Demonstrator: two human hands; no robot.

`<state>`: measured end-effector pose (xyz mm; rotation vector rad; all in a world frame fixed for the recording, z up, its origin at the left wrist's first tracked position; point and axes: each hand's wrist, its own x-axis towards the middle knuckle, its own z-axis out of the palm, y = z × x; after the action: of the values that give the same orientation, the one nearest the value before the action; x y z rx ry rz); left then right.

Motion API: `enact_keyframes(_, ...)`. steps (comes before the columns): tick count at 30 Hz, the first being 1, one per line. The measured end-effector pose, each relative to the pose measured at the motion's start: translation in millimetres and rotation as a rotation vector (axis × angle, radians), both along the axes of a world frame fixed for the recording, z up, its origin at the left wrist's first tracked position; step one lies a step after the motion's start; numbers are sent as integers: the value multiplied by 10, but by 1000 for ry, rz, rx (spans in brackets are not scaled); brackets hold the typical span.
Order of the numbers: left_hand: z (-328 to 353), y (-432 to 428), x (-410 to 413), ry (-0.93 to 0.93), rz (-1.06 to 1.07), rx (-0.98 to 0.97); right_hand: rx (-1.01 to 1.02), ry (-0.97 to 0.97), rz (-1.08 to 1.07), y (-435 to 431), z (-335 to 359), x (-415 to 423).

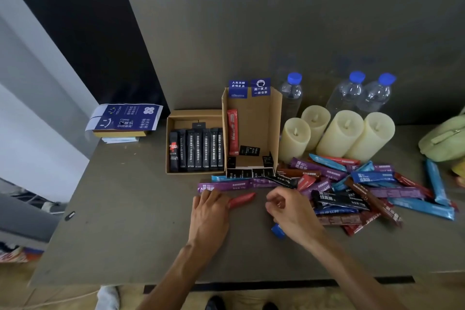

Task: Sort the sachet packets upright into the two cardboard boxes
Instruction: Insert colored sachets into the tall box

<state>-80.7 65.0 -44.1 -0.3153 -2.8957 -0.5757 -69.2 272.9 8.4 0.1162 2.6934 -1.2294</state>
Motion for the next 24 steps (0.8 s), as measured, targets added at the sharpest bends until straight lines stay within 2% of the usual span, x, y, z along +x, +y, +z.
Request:
enact_keyframes(3,90,-49,68,-67,-4,217,-9,16,25,-38,32,15)
enact_keyframes(6,222,-51,99,-56,-78,376,-219,-2,51,-102,140,-9)
enact_keyframes(11,321,-37,101,53,-72,313,-494,-40,-65,-137,315,-82)
enact_keyframes(14,349,-61,116,-80,10,403,-554,-41,-79,-112,406,-101)
enact_keyframes(16,403,-62,96,-276,48,600,-542,-30,-50,-56,467,-120)
enact_keyframes(18,451,-38,68,-438,67,899,-529,-12,-39,14,498,-154)
enact_keyframes(20,486,-11,68,-455,107,1058,-539,8,-38,69,506,-184)
enact_keyframes(24,590,66,32,-409,169,1162,-524,-13,-42,188,471,-197)
